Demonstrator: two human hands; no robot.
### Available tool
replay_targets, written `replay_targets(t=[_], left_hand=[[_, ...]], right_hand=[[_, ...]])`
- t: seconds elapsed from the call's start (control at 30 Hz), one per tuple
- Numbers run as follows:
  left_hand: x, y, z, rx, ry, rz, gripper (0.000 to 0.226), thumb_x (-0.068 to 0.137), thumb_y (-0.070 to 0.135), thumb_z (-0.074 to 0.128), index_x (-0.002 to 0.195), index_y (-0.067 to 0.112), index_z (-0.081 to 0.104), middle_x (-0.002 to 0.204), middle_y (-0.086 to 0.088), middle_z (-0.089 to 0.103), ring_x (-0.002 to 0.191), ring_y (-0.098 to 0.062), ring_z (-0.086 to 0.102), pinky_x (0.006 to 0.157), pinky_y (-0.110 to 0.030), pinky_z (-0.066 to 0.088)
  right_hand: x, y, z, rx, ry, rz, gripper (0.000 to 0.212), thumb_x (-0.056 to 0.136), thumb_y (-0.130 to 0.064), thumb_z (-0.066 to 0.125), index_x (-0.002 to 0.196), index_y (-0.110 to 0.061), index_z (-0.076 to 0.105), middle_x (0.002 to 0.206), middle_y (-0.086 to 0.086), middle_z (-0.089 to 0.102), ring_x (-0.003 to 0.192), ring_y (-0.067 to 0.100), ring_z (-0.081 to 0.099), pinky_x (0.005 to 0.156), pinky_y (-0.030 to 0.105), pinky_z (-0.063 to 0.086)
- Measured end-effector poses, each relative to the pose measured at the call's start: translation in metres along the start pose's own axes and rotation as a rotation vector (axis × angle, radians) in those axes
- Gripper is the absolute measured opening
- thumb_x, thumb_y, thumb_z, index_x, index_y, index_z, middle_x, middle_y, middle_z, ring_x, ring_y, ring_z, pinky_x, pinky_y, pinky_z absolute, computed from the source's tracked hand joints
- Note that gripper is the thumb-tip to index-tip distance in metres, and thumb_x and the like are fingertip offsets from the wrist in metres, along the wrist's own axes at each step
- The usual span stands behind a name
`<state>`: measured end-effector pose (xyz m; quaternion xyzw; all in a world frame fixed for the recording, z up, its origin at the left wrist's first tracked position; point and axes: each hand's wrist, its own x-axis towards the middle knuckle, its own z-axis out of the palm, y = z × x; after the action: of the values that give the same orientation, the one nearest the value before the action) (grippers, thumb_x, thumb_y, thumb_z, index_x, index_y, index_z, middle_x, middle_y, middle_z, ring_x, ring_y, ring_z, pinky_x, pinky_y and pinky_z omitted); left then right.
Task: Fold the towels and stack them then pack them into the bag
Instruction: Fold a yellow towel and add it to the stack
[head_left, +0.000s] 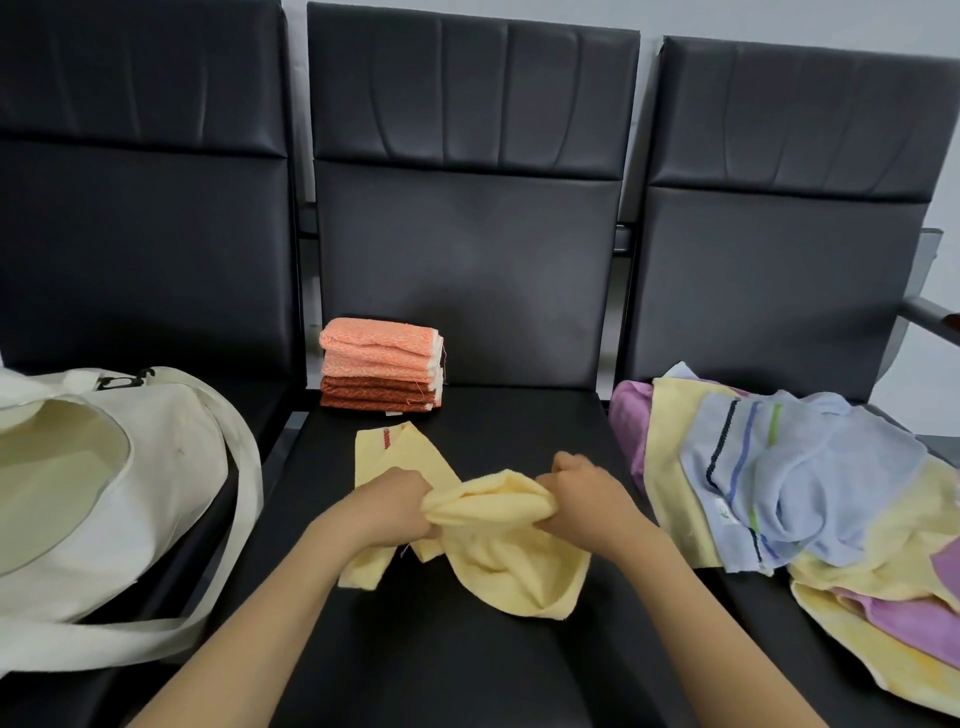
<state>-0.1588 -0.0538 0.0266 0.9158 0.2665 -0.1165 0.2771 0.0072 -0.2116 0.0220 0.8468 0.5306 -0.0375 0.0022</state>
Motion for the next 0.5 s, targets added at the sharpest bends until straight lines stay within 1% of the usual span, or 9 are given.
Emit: replay_targets(t=[0.03, 0.1, 0.17, 0.2, 0.23, 0.27, 0.33, 0.4, 0.5], left_hand=[[0.000, 0.002, 0.001, -0.031, 0.028, 0.021, 0.016, 0.086, 0.026, 0.062, 0.073, 0.017, 0.061, 0.081, 0.004, 0.057, 0.078, -0.014, 0.055, 0.062, -0.022, 0.038], [-0.005, 0.003, 0.001, -0.204, 0.040, 0.099, 0.011, 0.091, 0.026, 0.058, 0.093, 0.019, 0.066, 0.095, 0.007, 0.059, 0.088, -0.009, 0.054, 0.071, -0.020, 0.039], [-0.010, 0.006, 0.002, -0.438, 0.021, 0.144, 0.025, 0.094, 0.028, 0.056, 0.117, 0.036, 0.059, 0.113, 0.017, 0.060, 0.107, -0.002, 0.054, 0.088, -0.021, 0.043], [-0.011, 0.008, 0.003, -0.537, 0.021, 0.162, 0.030, 0.094, 0.029, 0.055, 0.122, 0.039, 0.056, 0.117, 0.019, 0.060, 0.112, -0.002, 0.054, 0.094, -0.024, 0.044], [-0.012, 0.011, 0.003, -0.614, 0.036, 0.182, 0.031, 0.094, 0.029, 0.056, 0.123, 0.040, 0.056, 0.117, 0.019, 0.062, 0.112, -0.001, 0.056, 0.096, -0.025, 0.045], [-0.011, 0.013, 0.003, -0.671, 0.057, 0.196, 0.028, 0.094, 0.028, 0.056, 0.120, 0.038, 0.058, 0.114, 0.018, 0.064, 0.109, -0.001, 0.058, 0.094, -0.026, 0.047], [-0.012, 0.018, 0.001, -0.769, 0.098, 0.203, 0.023, 0.095, 0.024, 0.056, 0.114, 0.035, 0.061, 0.109, 0.014, 0.067, 0.104, -0.003, 0.062, 0.088, -0.025, 0.051], [-0.013, 0.019, -0.003, -0.828, 0.120, 0.198, 0.024, 0.096, 0.022, 0.055, 0.116, 0.033, 0.060, 0.110, 0.012, 0.066, 0.104, -0.005, 0.063, 0.089, -0.027, 0.051], [-0.014, 0.011, -0.010, -0.764, 0.145, 0.169, 0.030, 0.092, 0.023, 0.062, 0.119, 0.032, 0.055, 0.112, 0.013, 0.061, 0.106, -0.005, 0.058, 0.088, -0.026, 0.049]], right_hand=[[0.001, 0.001, 0.003, -0.102, 0.029, -0.008, 0.028, 0.089, -0.039, 0.052, 0.109, -0.023, 0.064, 0.116, -0.001, 0.046, 0.115, 0.021, 0.043, 0.089, 0.033, 0.036], [0.002, 0.005, 0.008, -0.181, -0.009, -0.015, 0.035, 0.088, -0.041, 0.054, 0.117, -0.023, 0.063, 0.136, 0.000, 0.041, 0.130, 0.022, 0.031, 0.105, 0.036, 0.028], [0.002, 0.005, 0.013, -0.098, -0.099, -0.052, 0.048, 0.084, -0.047, 0.060, 0.125, -0.023, 0.058, 0.143, -0.001, 0.039, 0.139, 0.020, 0.024, 0.114, 0.040, 0.019], [0.001, 0.002, 0.014, 0.003, -0.120, -0.072, 0.052, 0.080, -0.049, 0.064, 0.125, -0.025, 0.055, 0.139, -0.002, 0.045, 0.137, 0.019, 0.027, 0.116, 0.041, 0.018], [0.000, -0.002, 0.013, 0.151, -0.128, -0.083, 0.050, 0.076, -0.047, 0.069, 0.119, -0.027, 0.055, 0.130, -0.004, 0.052, 0.131, 0.017, 0.037, 0.114, 0.041, 0.023], [-0.002, -0.005, 0.011, 0.326, -0.135, -0.090, 0.043, 0.074, -0.044, 0.073, 0.110, -0.028, 0.056, 0.117, -0.006, 0.059, 0.119, 0.015, 0.048, 0.108, 0.038, 0.032], [-0.005, -0.009, 0.005, 0.602, -0.178, -0.073, 0.028, 0.075, -0.036, 0.076, 0.096, -0.028, 0.060, 0.097, -0.009, 0.063, 0.095, 0.009, 0.058, 0.088, 0.029, 0.047], [-0.006, -0.006, 0.001, 0.697, -0.178, -0.047, 0.019, 0.078, -0.034, 0.074, 0.089, -0.030, 0.059, 0.096, -0.009, 0.062, 0.090, 0.007, 0.058, 0.079, 0.024, 0.048], [-0.005, 0.002, -0.003, 0.920, -0.158, -0.021, 0.024, 0.086, -0.025, 0.066, 0.108, -0.032, 0.061, 0.111, -0.011, 0.063, 0.103, 0.006, 0.059, 0.087, 0.025, 0.047]])
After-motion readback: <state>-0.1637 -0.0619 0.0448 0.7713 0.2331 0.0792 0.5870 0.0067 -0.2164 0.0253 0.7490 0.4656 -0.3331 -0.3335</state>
